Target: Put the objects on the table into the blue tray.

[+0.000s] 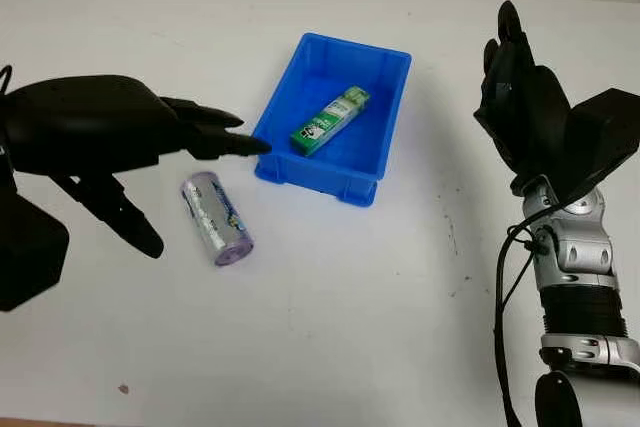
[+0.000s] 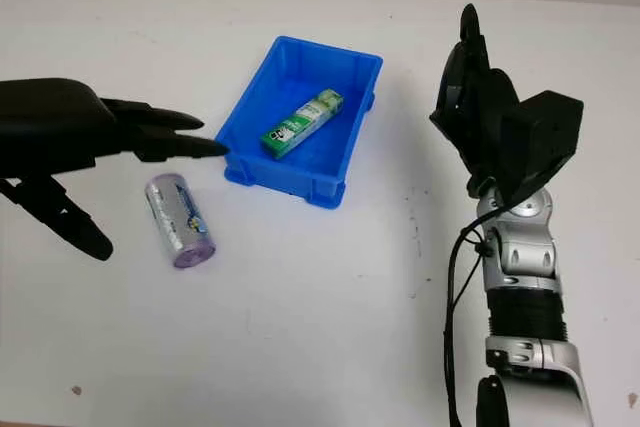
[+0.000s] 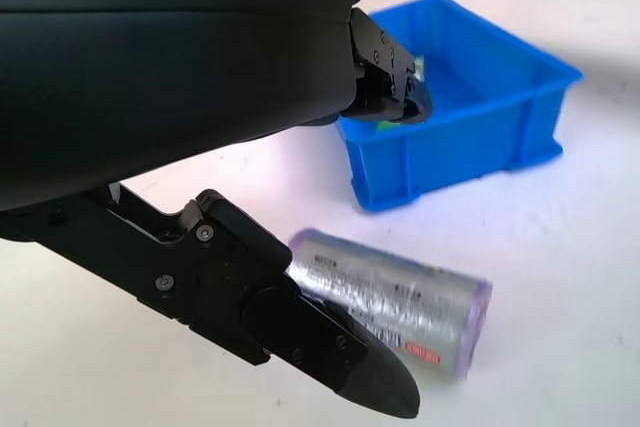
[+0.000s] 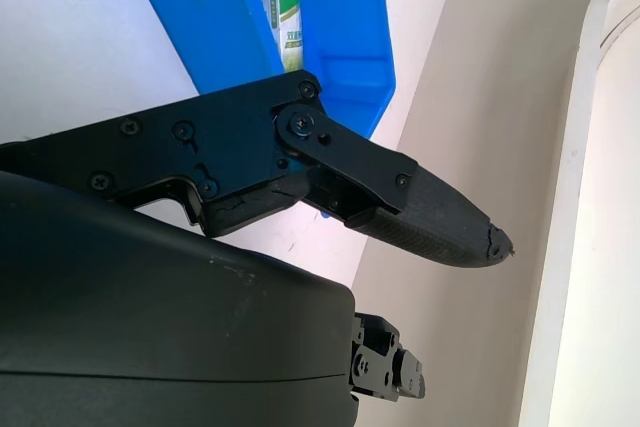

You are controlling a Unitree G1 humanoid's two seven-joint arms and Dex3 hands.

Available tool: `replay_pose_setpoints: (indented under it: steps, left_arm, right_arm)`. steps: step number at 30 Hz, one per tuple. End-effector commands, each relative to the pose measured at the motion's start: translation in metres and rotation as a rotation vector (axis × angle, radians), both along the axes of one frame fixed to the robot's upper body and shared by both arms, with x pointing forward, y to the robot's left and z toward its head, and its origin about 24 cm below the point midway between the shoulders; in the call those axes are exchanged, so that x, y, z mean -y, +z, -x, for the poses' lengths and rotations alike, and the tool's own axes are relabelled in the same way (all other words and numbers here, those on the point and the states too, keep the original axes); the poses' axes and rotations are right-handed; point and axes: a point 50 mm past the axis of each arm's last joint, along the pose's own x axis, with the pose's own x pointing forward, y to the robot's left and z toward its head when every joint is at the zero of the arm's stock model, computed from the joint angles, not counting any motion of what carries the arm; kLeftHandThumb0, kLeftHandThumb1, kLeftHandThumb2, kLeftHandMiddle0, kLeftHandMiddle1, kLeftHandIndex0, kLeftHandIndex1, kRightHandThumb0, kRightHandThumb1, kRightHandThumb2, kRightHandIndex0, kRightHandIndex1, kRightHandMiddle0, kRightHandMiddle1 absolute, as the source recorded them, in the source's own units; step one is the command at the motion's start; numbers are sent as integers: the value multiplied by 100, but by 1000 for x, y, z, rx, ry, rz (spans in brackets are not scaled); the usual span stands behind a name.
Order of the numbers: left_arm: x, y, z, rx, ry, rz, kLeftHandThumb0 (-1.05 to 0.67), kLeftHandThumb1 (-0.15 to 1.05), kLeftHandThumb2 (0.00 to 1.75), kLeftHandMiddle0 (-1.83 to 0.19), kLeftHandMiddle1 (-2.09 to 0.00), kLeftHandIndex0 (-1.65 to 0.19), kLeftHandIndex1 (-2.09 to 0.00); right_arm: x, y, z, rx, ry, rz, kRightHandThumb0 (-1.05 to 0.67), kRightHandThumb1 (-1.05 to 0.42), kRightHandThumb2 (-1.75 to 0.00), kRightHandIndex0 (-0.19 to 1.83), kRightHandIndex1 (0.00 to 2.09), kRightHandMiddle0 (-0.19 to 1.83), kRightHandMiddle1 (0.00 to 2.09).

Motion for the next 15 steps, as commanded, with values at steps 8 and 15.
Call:
replay_pose_setpoints:
  steps: [8,15]
  left_arm:
    - [3,-13,7,-11,-21,-79,-63,79,6,-29,-7,-32,-8]
    - [1,-26,2,37,-56,-128,-62,83,7,-29,-6,-32,-6]
  right_arm:
    - [0,5,-2,11,10,1,-72,-105,-91,-19,0,-19,0]
    - [1,6,-2,15,16,-1,-71,-105,-91,-19,0,-19,0]
